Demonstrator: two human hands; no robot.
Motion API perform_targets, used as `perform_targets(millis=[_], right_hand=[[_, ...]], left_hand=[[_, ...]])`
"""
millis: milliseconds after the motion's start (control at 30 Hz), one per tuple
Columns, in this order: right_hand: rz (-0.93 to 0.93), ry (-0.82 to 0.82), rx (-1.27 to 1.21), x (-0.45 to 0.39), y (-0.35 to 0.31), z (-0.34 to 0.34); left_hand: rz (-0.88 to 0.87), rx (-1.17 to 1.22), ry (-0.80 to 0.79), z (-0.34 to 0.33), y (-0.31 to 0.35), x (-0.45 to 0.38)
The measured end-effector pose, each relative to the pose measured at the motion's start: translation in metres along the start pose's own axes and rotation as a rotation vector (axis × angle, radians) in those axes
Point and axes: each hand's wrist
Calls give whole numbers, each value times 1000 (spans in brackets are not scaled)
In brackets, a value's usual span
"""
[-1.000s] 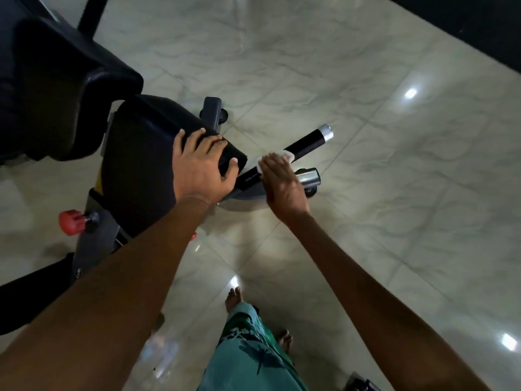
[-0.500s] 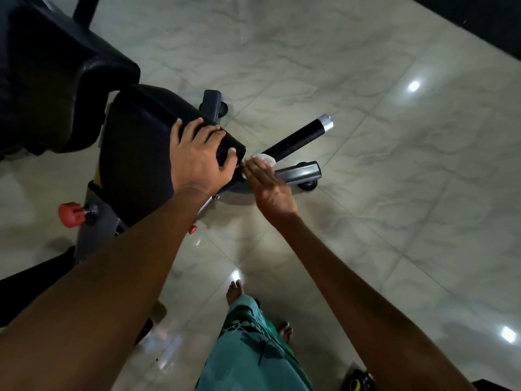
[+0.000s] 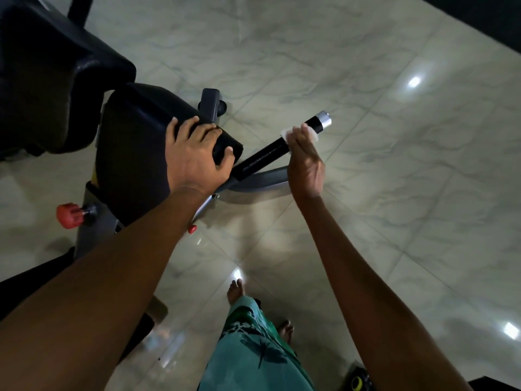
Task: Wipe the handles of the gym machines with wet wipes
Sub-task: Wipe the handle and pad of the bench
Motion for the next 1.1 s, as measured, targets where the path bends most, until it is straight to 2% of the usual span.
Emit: perform_targets(millis=[100, 267, 333, 400, 467, 533, 800, 1100], right_hand=[[-415, 240, -126, -13, -2, 0], [-1114, 380, -315, -34, -25, -12], [-1303, 398, -552, -39, -24, -13], [-1415, 456, -853, -40, -20, -6], [-1462, 474, -1081, -37, -18, 2], [-1467, 444, -1176, -33, -17, 6], [-1447, 191, -1272, -9, -31, -7], [-1497, 22, -1242, 13, -78, -17]], left_hand=[[-6, -2, 8, -1, -1, 0], [-1, 5, 3, -2, -2, 1], [-6, 9, 22, -3, -2, 1], [-8, 13, 26, -3, -2, 1], [-8, 15, 28, -3, -1, 0], [0, 11, 16, -2, 0, 0], [5, -6, -9, 0, 0, 0], [7, -18, -18, -1, 0, 2]])
Point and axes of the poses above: each hand's wrist, its own x-axis away from the middle knuckle, its own z-axis out of the back of the hand, y = z × x, and after that the axes turned 10 degrees about z, right-handed
